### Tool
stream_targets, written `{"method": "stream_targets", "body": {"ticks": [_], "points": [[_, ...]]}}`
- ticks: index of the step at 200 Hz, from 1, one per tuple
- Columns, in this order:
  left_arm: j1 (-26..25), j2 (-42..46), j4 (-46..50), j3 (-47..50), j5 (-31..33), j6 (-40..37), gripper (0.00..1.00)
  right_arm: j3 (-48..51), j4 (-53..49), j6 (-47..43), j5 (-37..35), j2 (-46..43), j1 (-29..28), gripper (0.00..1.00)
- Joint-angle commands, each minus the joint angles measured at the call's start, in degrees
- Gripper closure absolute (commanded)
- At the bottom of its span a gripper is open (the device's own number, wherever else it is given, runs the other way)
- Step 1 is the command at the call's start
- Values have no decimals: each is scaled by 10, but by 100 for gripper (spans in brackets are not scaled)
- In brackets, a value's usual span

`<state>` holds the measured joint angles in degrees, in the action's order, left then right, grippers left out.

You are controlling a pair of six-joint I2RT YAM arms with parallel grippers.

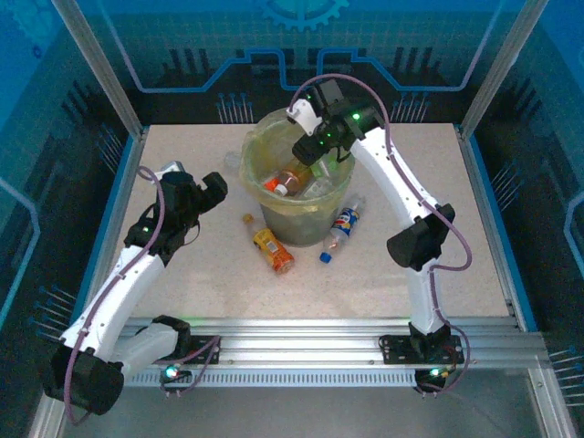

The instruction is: Put the plastic bottles in the bin

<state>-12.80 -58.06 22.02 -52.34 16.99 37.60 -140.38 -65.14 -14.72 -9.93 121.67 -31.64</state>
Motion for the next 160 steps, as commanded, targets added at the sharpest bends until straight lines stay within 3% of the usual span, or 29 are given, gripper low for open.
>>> {"method": "stream_targets", "body": {"ticks": [1,105,160], "points": [[8,7,2,-4,-11,8,1,-20,-2,10,19,-5,-15,18],[9,6,1,-1,-17,9,1,-1,26,61,127,-11,-17,20],[9,3,-3,-1,-21,10,1,43,35,90,221,-31,-23,21]]}}
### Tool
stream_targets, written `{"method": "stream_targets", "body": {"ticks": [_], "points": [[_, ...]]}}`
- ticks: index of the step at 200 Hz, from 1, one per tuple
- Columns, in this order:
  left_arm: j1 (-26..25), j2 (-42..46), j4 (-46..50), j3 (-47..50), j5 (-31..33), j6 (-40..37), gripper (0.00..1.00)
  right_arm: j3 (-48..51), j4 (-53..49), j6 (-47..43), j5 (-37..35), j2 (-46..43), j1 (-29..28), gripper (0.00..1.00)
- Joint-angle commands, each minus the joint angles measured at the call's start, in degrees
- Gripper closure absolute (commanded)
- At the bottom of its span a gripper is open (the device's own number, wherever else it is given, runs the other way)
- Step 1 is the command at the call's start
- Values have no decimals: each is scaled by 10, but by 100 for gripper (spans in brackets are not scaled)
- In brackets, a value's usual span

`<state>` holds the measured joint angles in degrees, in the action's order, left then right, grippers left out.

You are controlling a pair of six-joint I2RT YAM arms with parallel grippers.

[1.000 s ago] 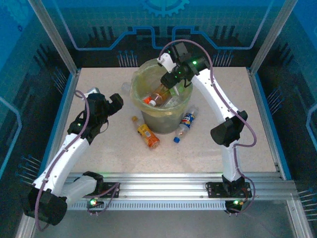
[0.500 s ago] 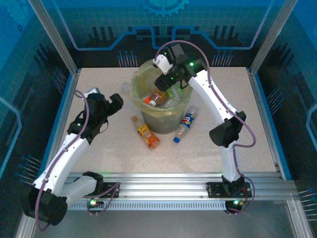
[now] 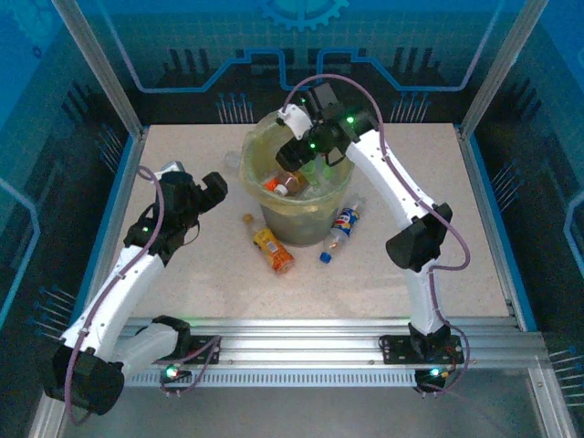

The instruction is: Put the plastic bottles in the bin

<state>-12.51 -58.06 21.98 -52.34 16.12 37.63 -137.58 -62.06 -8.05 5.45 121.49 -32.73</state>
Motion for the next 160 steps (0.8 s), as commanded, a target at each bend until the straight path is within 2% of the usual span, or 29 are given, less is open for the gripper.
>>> {"method": "stream_targets", "body": {"ticks": [1,92,110,135,160], "points": [[6,3,-3,-1,-12,10,1,16,4,24,68,-29,-12,21],[7,-10,-6,-2,-20,11,1,11,13,95,149,-51,-19,18],[7,-11,-6,-2,-20,11,1,15,13,110,155,-58,-20,22],[7,-13,-6,-2,-20,10,1,25,10,143,145,-67,-20,34],[7,-17,-7,-2,-20,9,1,36,9,164,120,-82,-23,36]]}}
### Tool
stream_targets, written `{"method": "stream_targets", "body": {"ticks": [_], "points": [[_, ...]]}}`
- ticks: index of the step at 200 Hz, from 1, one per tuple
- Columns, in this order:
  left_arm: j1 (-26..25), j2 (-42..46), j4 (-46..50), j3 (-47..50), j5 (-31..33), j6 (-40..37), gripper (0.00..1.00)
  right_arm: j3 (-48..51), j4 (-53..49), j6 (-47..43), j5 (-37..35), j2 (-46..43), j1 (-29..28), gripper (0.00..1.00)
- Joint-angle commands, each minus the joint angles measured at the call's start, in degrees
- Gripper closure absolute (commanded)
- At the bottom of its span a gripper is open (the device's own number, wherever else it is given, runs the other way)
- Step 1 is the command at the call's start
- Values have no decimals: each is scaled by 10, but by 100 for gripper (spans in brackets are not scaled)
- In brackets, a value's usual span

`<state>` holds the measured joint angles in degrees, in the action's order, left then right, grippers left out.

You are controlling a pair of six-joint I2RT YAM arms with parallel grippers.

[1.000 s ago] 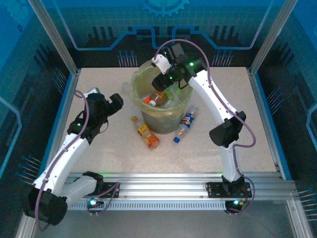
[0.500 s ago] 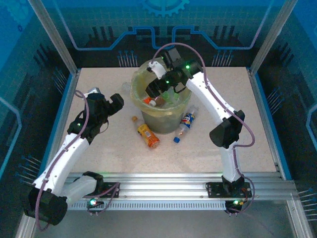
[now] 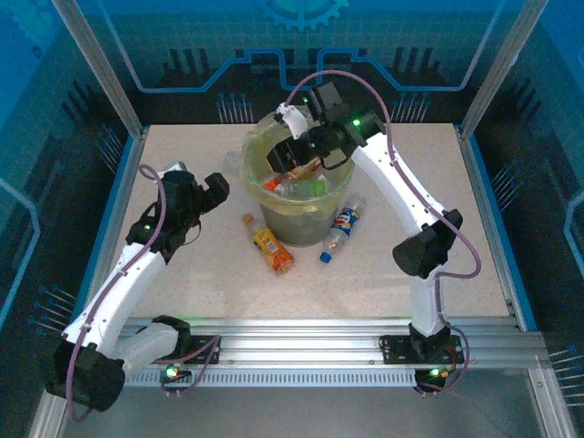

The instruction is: Put the plastic bottles in the bin

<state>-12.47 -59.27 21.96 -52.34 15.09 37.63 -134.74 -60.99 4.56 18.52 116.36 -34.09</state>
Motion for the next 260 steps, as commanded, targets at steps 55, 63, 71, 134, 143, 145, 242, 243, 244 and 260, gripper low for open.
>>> {"method": "stream_targets", "body": {"ticks": [55,63,71,134,143,145,242,243,244,260], "points": [[22,-52,2,-24,-46,-10,1,20,-25,67,-129,-92,-11,17],[27,-64,9,-30,-57,-8,1,31,-26,72,-152,-106,-11,14],[31,-74,12,-33,-69,-4,1,45,-26,78,-177,-122,-10,10],[36,-118,6,12,-161,47,1,210,-30,160,-353,-259,1,0],[37,-120,-6,30,-183,58,1,237,-26,170,-368,-279,2,0],[37,-120,-9,34,-189,60,1,244,-25,171,-370,-285,3,0],[-51,-95,-77,168,-280,138,1,458,23,237,-412,-426,22,0],[-53,-95,-78,169,-280,138,1,459,23,238,-412,-426,22,0],[-53,-94,-79,170,-280,139,1,460,23,238,-412,-427,23,0],[-71,-91,-90,179,-278,142,1,476,24,245,-419,-434,26,0]]}}
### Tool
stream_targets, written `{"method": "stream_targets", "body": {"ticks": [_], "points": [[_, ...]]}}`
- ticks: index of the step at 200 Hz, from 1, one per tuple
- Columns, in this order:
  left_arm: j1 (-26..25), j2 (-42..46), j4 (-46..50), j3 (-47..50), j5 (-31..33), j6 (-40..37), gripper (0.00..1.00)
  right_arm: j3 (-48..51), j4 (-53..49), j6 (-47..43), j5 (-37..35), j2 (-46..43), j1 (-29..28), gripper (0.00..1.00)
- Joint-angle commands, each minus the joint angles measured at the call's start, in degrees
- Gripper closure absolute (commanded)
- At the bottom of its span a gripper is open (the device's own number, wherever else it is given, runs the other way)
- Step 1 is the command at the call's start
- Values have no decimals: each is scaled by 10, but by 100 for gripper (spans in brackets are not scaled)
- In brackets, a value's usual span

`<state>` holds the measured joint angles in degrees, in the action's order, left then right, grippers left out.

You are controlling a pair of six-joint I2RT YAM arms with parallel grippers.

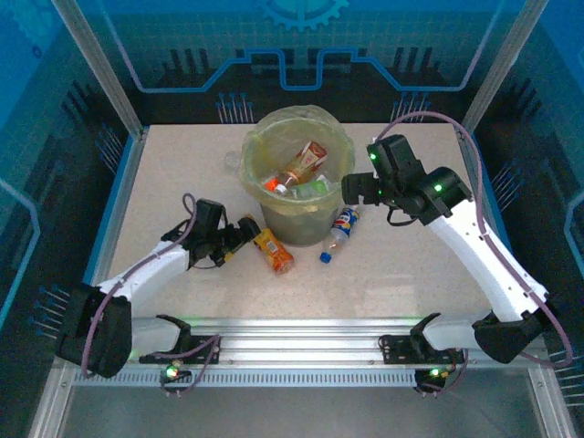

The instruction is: Put the plastic bottles in the bin

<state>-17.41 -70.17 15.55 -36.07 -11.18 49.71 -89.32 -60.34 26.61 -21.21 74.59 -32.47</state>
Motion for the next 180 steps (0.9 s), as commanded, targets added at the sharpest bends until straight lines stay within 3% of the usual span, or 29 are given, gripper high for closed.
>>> {"method": "stream_targets", "body": {"ticks": [1,75,180], "points": [[-23,18,-26,17,-15,21,1,23,17,25,-21,-16,10,0],[-74,-36,-65,13,-13,25,1,53,25,45,-27,-35,14,0],[-78,-102,-52,-4,25,17,2,60,25,49,-24,-30,16,0]]}}
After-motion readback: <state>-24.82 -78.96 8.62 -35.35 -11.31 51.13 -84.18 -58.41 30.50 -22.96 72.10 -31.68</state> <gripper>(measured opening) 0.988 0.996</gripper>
